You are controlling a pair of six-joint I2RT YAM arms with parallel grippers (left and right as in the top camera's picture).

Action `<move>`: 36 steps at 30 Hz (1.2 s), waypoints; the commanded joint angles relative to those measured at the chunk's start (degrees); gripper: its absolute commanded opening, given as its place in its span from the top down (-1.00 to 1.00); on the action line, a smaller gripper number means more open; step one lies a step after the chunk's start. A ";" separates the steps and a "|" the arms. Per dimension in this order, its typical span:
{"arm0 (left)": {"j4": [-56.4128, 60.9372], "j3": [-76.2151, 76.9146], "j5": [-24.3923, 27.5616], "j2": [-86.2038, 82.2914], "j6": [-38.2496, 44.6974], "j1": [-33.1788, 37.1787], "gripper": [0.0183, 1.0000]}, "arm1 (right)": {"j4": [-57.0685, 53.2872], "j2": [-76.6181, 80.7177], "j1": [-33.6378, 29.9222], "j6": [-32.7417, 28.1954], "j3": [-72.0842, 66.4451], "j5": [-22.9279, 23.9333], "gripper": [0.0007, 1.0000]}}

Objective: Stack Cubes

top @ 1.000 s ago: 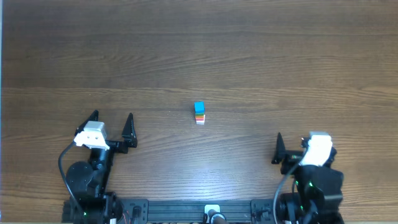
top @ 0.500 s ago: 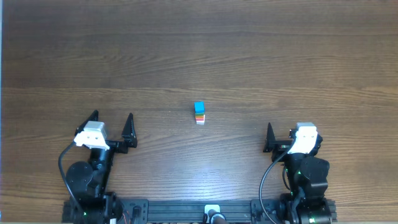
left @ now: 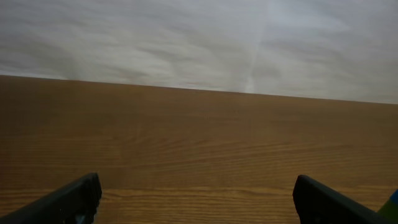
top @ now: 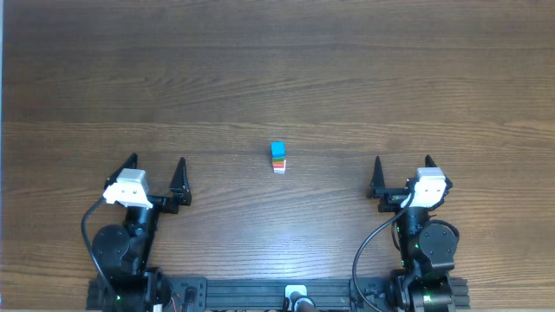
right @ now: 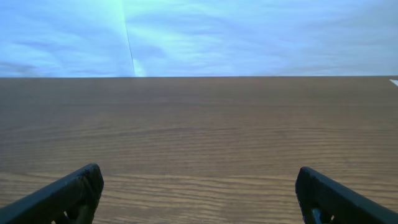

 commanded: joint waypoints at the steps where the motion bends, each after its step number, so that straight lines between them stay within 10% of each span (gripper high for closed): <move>1: -0.04 -0.31 0.70 -0.39 0.83 0.26 -1.00 | -0.02 0.09 -0.24 -1.16 -0.55 0.04 -0.99; 36: -0.04 -0.28 0.70 -0.35 0.83 -0.90 -1.00 | 0.15 2.01 -0.24 -1.16 -0.55 0.11 -0.99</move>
